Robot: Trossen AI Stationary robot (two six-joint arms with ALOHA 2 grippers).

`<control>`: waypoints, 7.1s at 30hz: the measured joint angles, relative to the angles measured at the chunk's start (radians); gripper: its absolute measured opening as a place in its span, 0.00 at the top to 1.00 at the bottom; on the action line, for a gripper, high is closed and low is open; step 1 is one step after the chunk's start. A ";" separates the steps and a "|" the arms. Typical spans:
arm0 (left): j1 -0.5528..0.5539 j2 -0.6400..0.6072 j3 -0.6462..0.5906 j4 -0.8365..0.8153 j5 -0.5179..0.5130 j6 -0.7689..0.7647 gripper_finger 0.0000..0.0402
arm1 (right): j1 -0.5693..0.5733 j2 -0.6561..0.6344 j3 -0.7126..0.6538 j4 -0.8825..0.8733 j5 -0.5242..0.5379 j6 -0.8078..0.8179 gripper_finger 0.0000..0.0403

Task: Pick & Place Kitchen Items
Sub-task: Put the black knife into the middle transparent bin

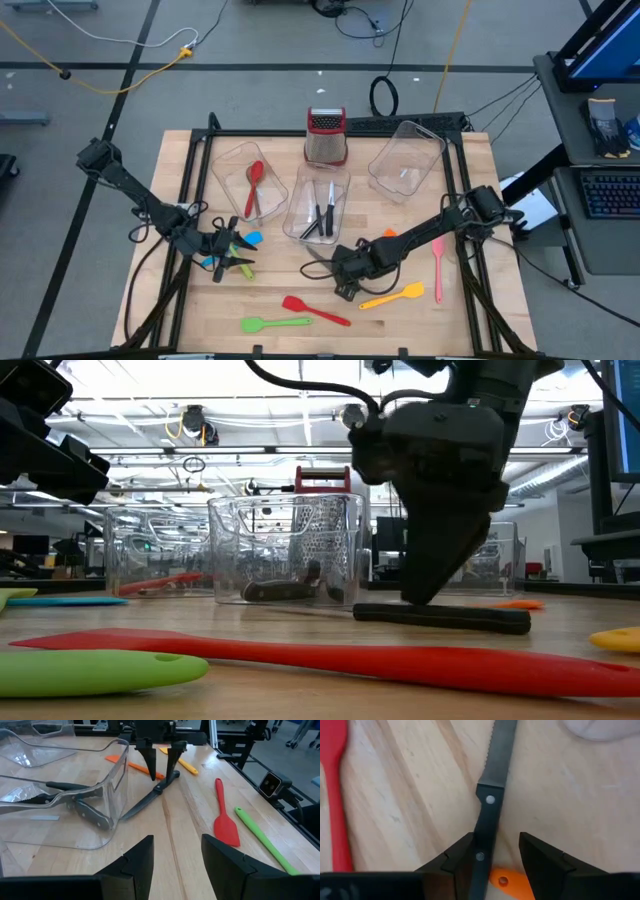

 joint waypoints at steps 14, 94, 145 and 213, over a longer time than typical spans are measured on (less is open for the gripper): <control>0.000 0.000 0.000 0.005 0.000 -0.001 0.58 | 0.002 -0.012 0.000 0.070 0.026 -0.042 0.63; 0.000 0.000 0.000 0.021 0.000 0.034 0.58 | -0.121 -0.388 0.002 0.324 0.180 -0.021 0.87; 0.000 0.000 0.000 0.012 0.052 0.025 0.58 | -0.419 -0.138 0.003 0.343 -0.295 0.775 0.87; 0.000 0.000 0.000 0.013 0.056 -0.007 0.58 | -0.426 -0.138 0.003 0.320 -0.291 0.576 0.73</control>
